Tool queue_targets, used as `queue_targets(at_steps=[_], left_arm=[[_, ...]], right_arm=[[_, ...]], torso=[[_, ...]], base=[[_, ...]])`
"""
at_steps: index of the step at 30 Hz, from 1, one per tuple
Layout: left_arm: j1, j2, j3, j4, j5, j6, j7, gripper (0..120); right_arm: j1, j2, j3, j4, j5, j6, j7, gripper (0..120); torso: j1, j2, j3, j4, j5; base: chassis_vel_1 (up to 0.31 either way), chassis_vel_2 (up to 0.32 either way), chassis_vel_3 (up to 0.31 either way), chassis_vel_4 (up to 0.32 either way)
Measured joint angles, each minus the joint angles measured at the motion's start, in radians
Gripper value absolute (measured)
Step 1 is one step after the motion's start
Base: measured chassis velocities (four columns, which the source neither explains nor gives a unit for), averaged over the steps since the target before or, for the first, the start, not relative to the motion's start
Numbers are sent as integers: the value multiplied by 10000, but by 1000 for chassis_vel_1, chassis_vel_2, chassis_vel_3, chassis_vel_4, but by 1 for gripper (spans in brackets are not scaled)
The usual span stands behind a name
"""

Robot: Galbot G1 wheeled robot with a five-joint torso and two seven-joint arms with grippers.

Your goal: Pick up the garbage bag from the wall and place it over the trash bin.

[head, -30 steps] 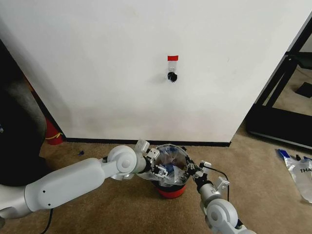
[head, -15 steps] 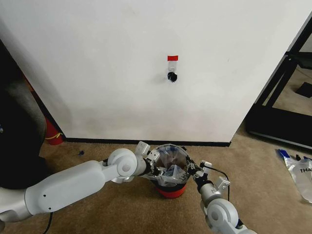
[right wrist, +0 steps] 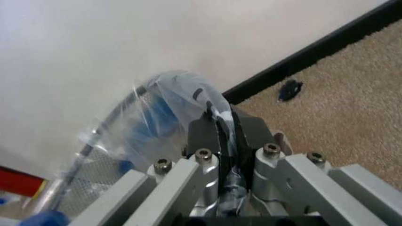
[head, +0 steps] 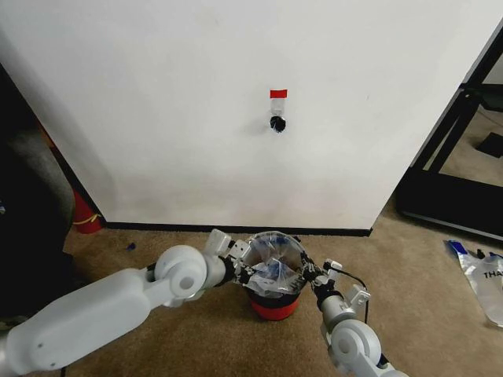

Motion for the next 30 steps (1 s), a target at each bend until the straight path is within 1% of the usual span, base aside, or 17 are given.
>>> queue_targets(at_steps=[1, 4, 5, 6, 10, 12, 13, 18, 19, 20, 21, 24, 26, 27, 28, 30], left_arm=[[319, 68, -267, -189, 182, -165, 87, 0], [910, 136, -618, -490, 624, -489, 279, 0], [1272, 158, -781, -644, 1047, -714, 409, 0], [1272, 158, -781, -644, 1047, -714, 409, 0], [2379, 160, -1231, -943, 1872, -1178, 737, 0], [2812, 140, -1351, -766, 2362, -1400, 952, 0], [2812, 140, -1351, -766, 2362, -1400, 952, 0], [3151, 38, -1415, -266, 3060, -1829, 1326, 0], [3445, -29, -1466, -59, 3460, -2137, 1551, 0], [3445, -29, -1466, -59, 3460, -2137, 1551, 0], [3734, -51, -1535, 2, 3809, -2402, 1738, 0], [4208, -66, -1764, -17, 4327, -2770, 2000, 0], [4632, -80, -2213, -157, 4609, -3199, 2140, 0], [4763, -81, -2352, -204, 4716, -3369, 2193, 0], [4763, -81, -2352, -204, 4716, -3369, 2193, 0], [5035, -63, -2599, -306, 4970, -3827, 2331, 0]], right_arm=[[0, 51, 35, 1, 60, -28, 95, 1], [-7, 113, 82, 20, 173, -70, 233, 1], [-6, 155, 116, 25, 255, -96, 343, 1], [-6, 155, 116, 25, 255, -96, 343, 1], [13, 262, 177, 25, 441, -174, 616, 1], [7, 275, 181, 39, 561, -263, 722, 1], [7, 275, 181, 39, 561, -263, 722, 1], [-3, 306, 190, 106, 696, -358, 870, 1], [0, 328, 206, 123, 777, -406, 984, 1], [0, 328, 206, 123, 777, -406, 984, 1], [15, 335, 219, 125, 829, -432, 1079, 1], [58, 335, 245, 124, 894, -461, 1173, 1], [97, 325, 261, 105, 952, -485, 1237, 1], [104, 324, 263, 100, 964, -493, 1252, 1], [104, 324, 263, 100, 964, -493, 1252, 1], [111, 325, 269, 93, 996, -543, 1283, 1]], torso=[[0, 0, 0, -1, 1], [0, 0, 0, 1, -1], [0, 0, -1, -1, 1], [0, 0, -1, -1, 1], [-1, 1, -1, 1, 1], [0, 0, 0, 1, 0], [0, 0, 0, 1, 0], [0, 0, 0, -1, 0], [0, 0, -1, -1, 0], [0, 0, -1, -1, 0], [0, 0, 0, -1, 0], [0, 0, 0, 1, 0], [0, 0, -1, 0, 0], [0, 0, 0, 0, 1], [0, 0, 0, 0, 1], [0, 0, -1, 0, 0]], base=[[0, 0, 0, 0], [0, 0, 0, 0], [0, 0, 0, 0], [0, 0, 0, 0], [0, 0, 0, 0], [0, 0, 0, 0], [0, 0, 0, 0], [0, 0, 0, 0], [0, 0, 0, 0], [0, 0, 0, 0], [0, 0, 0, 0], [0, 0, 0, 0], [0, 0, 0, 0], [0, 0, 0, 0], [0, 0, 0, 0], [0, 0, 0, 0]])
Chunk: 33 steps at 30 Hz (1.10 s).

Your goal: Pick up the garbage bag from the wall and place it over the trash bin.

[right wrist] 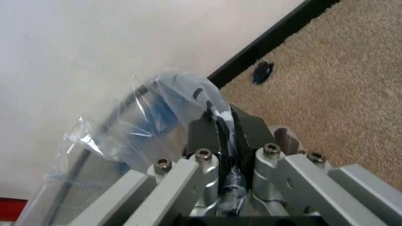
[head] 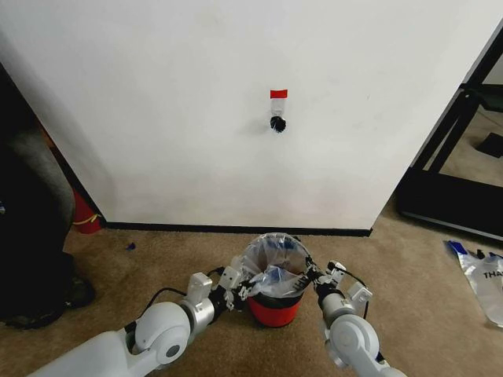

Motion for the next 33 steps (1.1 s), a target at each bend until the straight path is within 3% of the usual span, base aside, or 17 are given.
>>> queue_targets(at_steps=[6, 10, 11, 16, 22, 33], left_arm=[[457, 250, -88, -184, 610, -1124, 962, 0], [705, 363, 327, -142, 1231, -1638, 1655, 0], [708, 359, 748, 90, 1818, -1830, 1772, 0], [514, 234, 1279, 658, 2881, -2232, 1798, 0], [293, 254, 1148, 872, 2845, -2362, 1602, 0], [1010, 145, 1423, 1840, 4930, -3524, 1775, 0]], right_arm=[[35, -13, -3, -3, 23, -94, 62, 1], [127, 89, -1, -63, 92, -77, 69, 1], [150, 191, -2, -171, 109, 6, -14, 1], [110, 435, -33, -306, 135, 174, -436, 1], [-8, 458, -50, -288, 132, 185, -554, 1], [142, 433, 29, -87, 306, 182, -305, 1]], torso=[[0, 0, 1, -1, 1], [0, 0, 0, 0, 1], [0, 0, 1, 1, 1], [0, 0, 1, 1, -1], [0, 0, 1, -4, 0], [0, 0, 1, 1, 1]], base=[[0, 0, 0, 0], [0, 0, 0, 0], [0, 0, 0, 0], [0, 0, 0, 0], [0, 0, 0, 0], [0, 0, 0, 0]])
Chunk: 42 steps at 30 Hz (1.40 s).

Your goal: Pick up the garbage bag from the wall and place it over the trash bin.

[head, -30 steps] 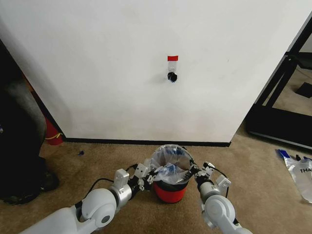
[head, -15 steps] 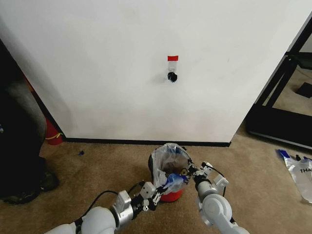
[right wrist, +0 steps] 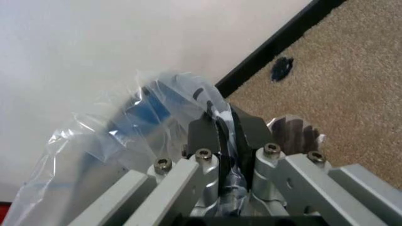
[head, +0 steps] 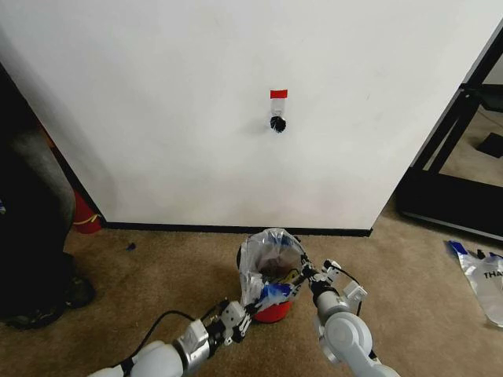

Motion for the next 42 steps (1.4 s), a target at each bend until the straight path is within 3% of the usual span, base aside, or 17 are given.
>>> queue_targets(at_steps=[9, 13, 17, 25, 29, 30, 35, 38, 40, 42], left_arm=[[-545, -449, 364, 829, 1214, 114, -418, 0], [-560, -413, 336, 903, 1556, 150, -543, 7], [-22, -90, -93, 575, 2007, 77, -817, 29], [690, 756, -999, -11, 2369, -960, -775, 52], [1581, 1133, -2014, -296, 2413, -1468, -630, 68], [2022, 1232, -2496, -430, 2350, -1685, -559, 76], [2443, 1221, -3222, -711, 1583, -1899, -479, 91], [1999, 1002, -3457, -1197, -639, -1195, -719, 98], [1031, 726, -3301, -1493, -2431, -162, -1253, 100], [811, 674, -3251, -1534, -2755, 67, -1371, 100]], right_arm=[[-77, -1, -72, 282, 77, -38, 63, 1], [-75, 7, -71, 296, 96, -38, 65, 1], [-41, 21, -79, 254, 99, -37, 30, 1], [-37, -56, -13, 188, 45, -17, -26, 1], [24, -57, -12, 113, 34, -11, -61, 1], [40, -57, -17, 72, 28, -9, -86, 1], [41, -90, -24, 35, 3, -3, -95, 1], [33, -153, -27, 61, -29, -2, -100, 1], [15, -193, -31, 114, -62, 0, -108, 1], [9, -199, -33, 126, -75, 2, -113, 1]], torso=[[0, 0, 0, -3, 0], [0, 0, 0, -2, 0], [0, 0, 0, 0, 1], [0, 0, 0, -5, -1], [0, 0, 0, 1, 0], [0, 0, 0, 0, 2], [0, 0, 0, 1, 2], [0, 0, 0, 1, 4], [0, 0, 0, -2, -1], [0, 0, 0, -2, -1]], base=[[0, 0, 0, 0], [0, 0, 0, 0], [0, 0, 0, 0], [0, 0, 0, 0], [0, 0, 0, 0], [0, 0, 0, 0], [0, 0, 0, 0], [0, 0, 0, 0], [0, 0, 0, 0], [0, 0, 0, 0]])
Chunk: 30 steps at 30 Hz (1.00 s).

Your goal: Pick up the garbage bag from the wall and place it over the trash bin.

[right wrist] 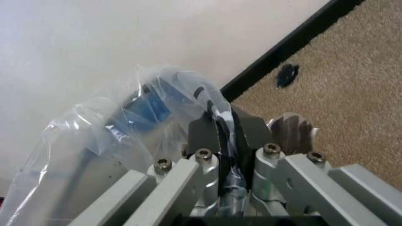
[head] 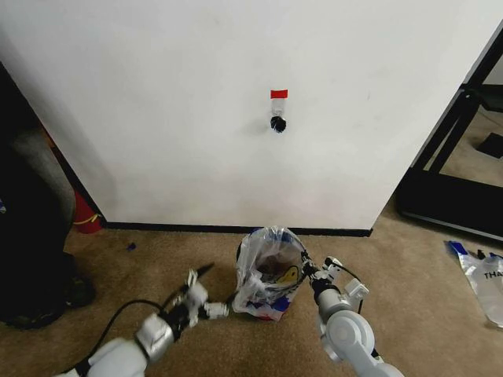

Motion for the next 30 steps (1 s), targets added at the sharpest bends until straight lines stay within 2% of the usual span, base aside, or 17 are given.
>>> queue_targets(at_steps=[4, 5, 9, 12, 19, 24, 30], left_arm=[[-1595, -480, 131, -344, -2965, 2302, -977, 100], [-1673, -531, 69, -392, -3376, 2665, -1120, 100], [-1987, -648, 93, -318, -4258, 3422, -1440, 100], [-2190, -745, 155, -99, -5319, 4109, -1764, 100], [-2154, -764, -16, 145, -6273, 4724, -2049, 94], [-2092, -782, -37, 216, -6392, 4887, -2058, 90], [-1992, -790, 33, 219, -6426, 4966, -1966, 67]], right_arm=[[112, -33, -209, -16, -74, 5, -81, 1], [219, -33, -317, -84, -72, 4, -109, 1], [340, -14, -437, -185, -70, 2, -236, 1], [317, 18, -437, -238, -93, 10, -308, 1], [286, 22, -429, -244, -134, 20, -333, 1], [307, 25, -431, -226, -137, 20, -326, 1], [311, 15, -428, -219, -147, 17, -301, 1]], torso=[[1, 0, 0, -10, 1], [1, 0, 0, -3, 5], [1, -1, 0, 6, 1], [1, -2, 1, -2, 1], [1, -2, 1, 1, 1], [1, -2, 0, 1, 1], [1, -2, 0, 1, 1]], base=[[0, 0, 0, 0], [0, 0, 0, 0], [0, 0, 0, 0], [0, 0, 0, 0], [0, 0, 0, 0], [0, 0, 0, 0], [0, 0, 0, 0]])
